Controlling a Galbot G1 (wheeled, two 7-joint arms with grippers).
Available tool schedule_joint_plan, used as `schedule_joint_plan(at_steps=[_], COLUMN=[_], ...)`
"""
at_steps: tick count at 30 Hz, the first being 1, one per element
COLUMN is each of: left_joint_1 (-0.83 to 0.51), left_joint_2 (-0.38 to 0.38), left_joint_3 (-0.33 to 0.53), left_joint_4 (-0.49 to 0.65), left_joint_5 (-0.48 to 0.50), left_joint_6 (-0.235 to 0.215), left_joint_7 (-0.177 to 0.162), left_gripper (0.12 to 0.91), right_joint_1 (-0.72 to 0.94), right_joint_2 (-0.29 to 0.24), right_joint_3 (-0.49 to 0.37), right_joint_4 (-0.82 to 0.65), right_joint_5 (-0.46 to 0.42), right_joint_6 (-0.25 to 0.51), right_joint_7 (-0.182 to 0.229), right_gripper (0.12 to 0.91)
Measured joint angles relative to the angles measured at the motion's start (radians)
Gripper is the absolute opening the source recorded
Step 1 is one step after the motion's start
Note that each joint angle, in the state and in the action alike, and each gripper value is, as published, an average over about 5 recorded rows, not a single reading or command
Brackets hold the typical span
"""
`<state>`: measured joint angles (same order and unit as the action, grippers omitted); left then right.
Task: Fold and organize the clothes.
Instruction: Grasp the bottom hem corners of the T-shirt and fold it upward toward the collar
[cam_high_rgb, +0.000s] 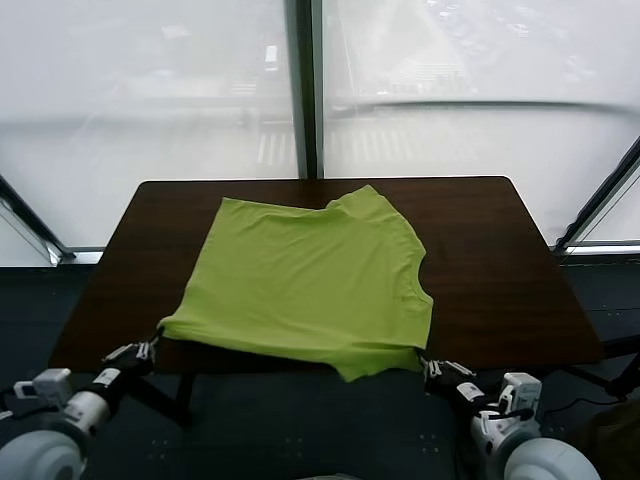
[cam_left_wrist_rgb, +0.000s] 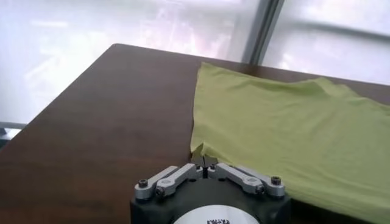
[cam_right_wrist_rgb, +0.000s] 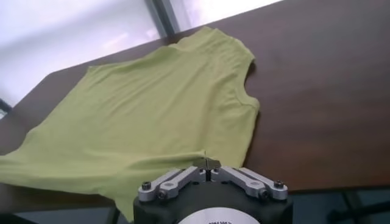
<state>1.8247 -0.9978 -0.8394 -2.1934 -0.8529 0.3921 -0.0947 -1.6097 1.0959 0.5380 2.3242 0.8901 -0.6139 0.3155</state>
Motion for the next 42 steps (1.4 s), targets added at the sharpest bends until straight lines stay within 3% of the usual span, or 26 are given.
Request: schedule_joint_plan(at_steps=[14,42], left_joint_1=[-0.231,-0.471], left_joint_2=[0.023,0.069], left_joint_3=[0.073,0.236], left_joint_4=[0.078,0.318], left_joint_5=[-0.005,0.036], left_joint_6=[0.016,-0.007], left_joint_7=[-0.005,0.025], left_gripper=[0.149,0.149], right_joint_1=[0.156,0.248], right_joint_2=[0.057,0.125], right_joint_3=[-0.026,-0.057], right_joint_4=[-0.143,-0.281], right_joint_5=[-0.008,-0.117], right_joint_6=[0.021,0.101], right_joint_7=[0.012,-0.045], right_gripper=[0.139,0.139])
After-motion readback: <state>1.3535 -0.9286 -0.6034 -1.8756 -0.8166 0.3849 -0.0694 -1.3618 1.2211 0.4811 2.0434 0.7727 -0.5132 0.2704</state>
